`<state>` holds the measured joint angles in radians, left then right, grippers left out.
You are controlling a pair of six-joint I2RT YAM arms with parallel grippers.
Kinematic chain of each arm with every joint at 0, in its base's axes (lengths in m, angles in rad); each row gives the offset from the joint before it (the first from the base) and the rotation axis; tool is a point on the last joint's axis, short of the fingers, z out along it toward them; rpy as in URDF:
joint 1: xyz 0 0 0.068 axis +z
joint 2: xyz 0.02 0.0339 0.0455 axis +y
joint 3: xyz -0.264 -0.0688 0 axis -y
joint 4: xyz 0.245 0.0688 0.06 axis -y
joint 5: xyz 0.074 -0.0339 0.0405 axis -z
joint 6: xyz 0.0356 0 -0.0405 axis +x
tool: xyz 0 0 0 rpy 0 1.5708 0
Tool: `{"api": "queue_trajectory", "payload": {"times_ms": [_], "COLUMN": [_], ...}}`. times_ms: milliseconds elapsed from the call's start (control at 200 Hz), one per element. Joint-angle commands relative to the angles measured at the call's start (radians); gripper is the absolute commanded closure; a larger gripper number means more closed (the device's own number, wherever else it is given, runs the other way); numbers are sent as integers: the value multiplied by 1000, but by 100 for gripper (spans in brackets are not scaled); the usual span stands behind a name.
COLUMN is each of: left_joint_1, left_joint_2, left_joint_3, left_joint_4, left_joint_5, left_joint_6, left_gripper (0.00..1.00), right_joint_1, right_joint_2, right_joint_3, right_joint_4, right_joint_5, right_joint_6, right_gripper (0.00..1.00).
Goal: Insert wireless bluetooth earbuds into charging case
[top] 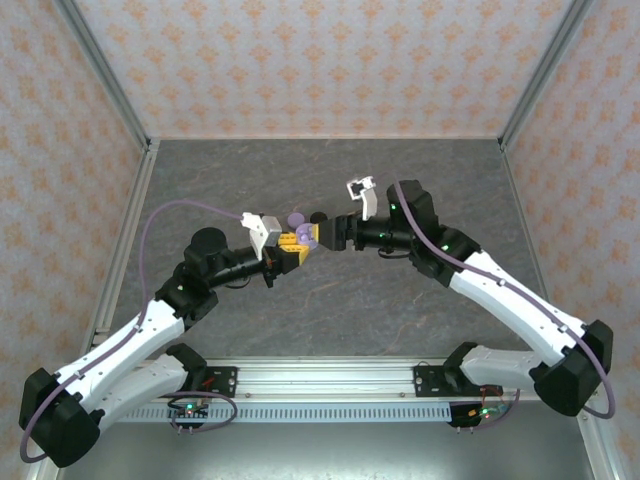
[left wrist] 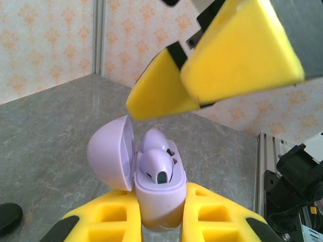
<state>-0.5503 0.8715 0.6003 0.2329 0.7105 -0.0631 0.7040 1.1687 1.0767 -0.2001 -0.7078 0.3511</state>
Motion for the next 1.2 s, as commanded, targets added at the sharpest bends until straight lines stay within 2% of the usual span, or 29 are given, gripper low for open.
{"api": "queue_trajectory", "payload": {"times_ms": [0, 305, 425, 841, 1196], "left_joint_1": [-7, -11, -12, -14, -14], "left_joint_2": [-4, 12, 15, 15, 18], "left_joint_3": [13, 21, 24, 27, 27], "left_joint_4": [54, 49, 44, 28, 19], "left_joint_5": [36, 43, 43, 38, 36], "left_joint_6": [-15, -14, -9, 1, 6], "left_gripper": [100, 100, 100, 100, 100], "right_joint_1": [-1, 12, 12, 13, 12], "right_joint_2": [9, 72, 74, 44, -67], "right_joint_3": [-3, 21, 32, 80, 5], "right_joint_4": [91, 127, 133, 117, 159], "right_joint_5": [-158, -205, -204, -210, -188], "right_joint_6": [29, 28, 19, -51, -78], "right_gripper": [27, 32, 38, 39, 38]}}
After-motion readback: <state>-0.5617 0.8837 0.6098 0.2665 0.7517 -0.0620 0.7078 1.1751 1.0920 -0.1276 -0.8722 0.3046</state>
